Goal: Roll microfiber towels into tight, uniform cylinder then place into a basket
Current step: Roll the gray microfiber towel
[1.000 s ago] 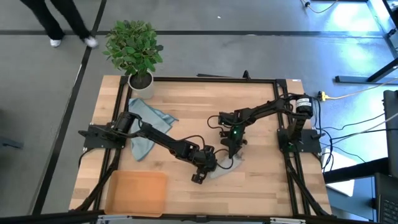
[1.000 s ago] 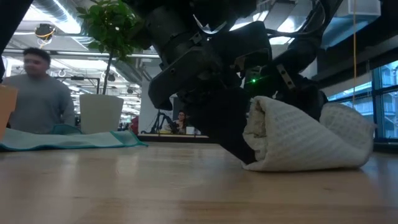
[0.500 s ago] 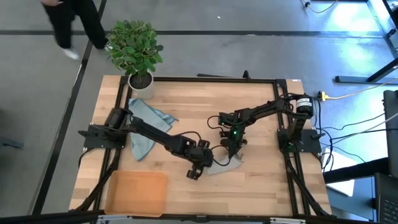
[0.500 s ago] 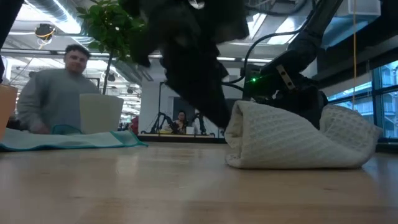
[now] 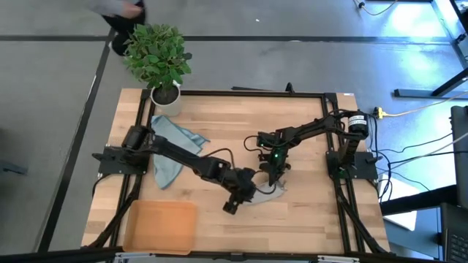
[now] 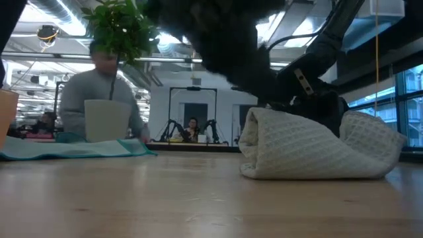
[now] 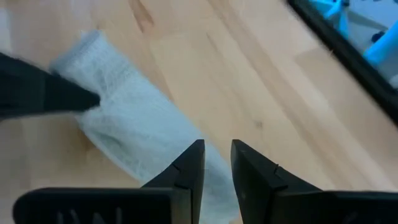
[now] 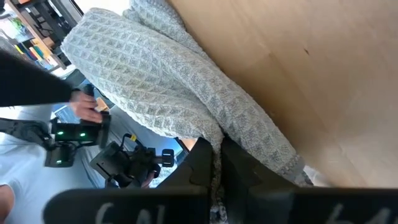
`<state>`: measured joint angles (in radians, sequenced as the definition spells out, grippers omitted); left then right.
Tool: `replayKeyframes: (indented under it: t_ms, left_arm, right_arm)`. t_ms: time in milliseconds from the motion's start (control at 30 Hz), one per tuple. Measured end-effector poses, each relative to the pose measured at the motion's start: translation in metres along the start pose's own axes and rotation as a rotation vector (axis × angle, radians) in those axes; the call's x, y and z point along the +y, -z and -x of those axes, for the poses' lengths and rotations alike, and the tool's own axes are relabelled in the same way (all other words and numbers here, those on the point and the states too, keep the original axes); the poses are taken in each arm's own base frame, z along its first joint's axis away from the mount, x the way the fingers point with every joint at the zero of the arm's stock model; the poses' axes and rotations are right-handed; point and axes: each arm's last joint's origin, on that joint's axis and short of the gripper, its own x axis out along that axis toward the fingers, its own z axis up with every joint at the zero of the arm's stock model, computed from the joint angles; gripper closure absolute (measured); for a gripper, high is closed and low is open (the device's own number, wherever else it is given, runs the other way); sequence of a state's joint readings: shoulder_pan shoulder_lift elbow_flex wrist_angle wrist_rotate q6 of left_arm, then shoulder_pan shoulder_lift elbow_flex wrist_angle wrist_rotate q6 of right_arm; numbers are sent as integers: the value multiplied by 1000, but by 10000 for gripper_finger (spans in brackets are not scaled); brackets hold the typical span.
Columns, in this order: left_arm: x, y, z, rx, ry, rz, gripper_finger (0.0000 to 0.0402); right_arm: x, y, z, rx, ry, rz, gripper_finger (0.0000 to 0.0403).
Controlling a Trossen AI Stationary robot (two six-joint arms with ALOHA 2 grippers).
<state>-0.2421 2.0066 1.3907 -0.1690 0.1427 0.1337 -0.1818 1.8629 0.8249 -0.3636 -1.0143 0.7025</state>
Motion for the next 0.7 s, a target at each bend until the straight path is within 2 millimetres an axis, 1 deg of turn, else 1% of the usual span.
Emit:
replayKeyframes:
  t_ms: [167, 433, 533, 600, 700]
  left_arm:
    - [6, 13, -16, 56, -10, 16, 331]
    - [22, 26, -23, 115, -36, 54, 331]
    - [29, 30, -24, 121, 2, 87, 331]
    - [33, 34, -28, 124, 25, 105, 331]
    - [35, 39, -33, 141, 36, 122, 331]
  right_arm:
    - [0, 0, 0, 1, -2, 0, 387]
    - [0, 0, 0, 4, -3, -1, 387]
    - [0, 0, 0, 5, -3, -1, 387]
    - [0, 0, 0, 5, -3, -2, 387]
    - [0, 0, 0, 7, -4, 1, 387]
